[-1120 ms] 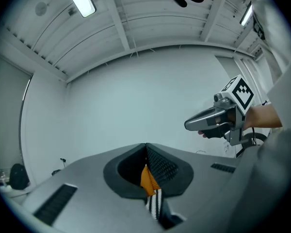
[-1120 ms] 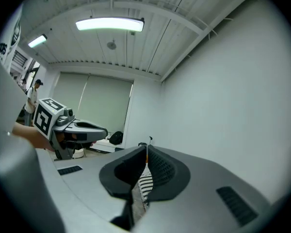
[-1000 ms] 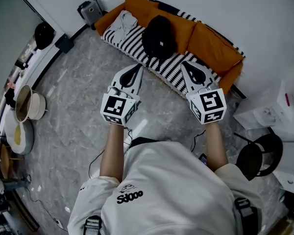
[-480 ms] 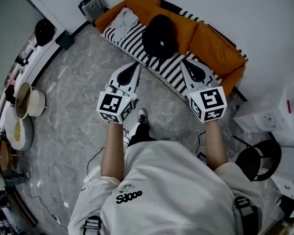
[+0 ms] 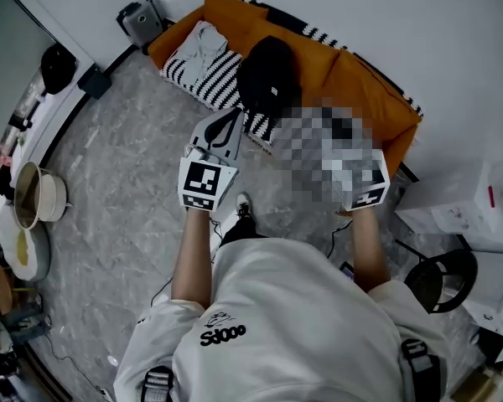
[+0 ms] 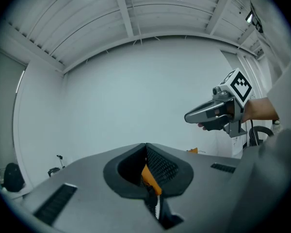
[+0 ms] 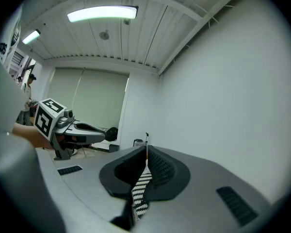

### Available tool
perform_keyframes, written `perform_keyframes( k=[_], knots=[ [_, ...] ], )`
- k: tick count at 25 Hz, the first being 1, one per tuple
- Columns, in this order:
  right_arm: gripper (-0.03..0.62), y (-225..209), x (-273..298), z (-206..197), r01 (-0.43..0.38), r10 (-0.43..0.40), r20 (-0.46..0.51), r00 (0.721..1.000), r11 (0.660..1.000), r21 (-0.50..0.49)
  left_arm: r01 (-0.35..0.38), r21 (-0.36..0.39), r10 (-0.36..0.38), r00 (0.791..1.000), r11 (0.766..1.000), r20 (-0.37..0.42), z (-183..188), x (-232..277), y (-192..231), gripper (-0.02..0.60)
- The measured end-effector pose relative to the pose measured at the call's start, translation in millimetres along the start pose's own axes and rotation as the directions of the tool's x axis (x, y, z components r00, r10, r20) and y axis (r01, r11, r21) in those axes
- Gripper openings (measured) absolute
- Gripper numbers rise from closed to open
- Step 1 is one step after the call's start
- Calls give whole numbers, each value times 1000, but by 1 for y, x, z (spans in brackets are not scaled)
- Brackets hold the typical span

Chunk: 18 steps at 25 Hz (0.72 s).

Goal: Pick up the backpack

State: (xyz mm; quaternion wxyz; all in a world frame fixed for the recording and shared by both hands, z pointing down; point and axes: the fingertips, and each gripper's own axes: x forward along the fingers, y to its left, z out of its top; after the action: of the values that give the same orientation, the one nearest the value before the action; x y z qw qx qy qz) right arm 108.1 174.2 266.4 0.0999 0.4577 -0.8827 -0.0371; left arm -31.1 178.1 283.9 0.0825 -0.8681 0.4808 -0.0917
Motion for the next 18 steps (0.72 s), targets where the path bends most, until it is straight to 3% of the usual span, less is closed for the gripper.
perform_keyframes(
  k=[4,10,18],
  knots=[
    [38,-13,45,12,24,-24,-1,1000,1000,13,14,6,-14,1000,1000,-1,-4,28,41,21],
    [34,-34,96,17,51,-52,5,999,992,116,33,-2,-33,999,999,-8,-14,64,83,21],
    [34,-34,168,-3,43,-37,-85,996,997,72,51,-22,-52,997,998,-60,-53,102,137,21]
  ],
)
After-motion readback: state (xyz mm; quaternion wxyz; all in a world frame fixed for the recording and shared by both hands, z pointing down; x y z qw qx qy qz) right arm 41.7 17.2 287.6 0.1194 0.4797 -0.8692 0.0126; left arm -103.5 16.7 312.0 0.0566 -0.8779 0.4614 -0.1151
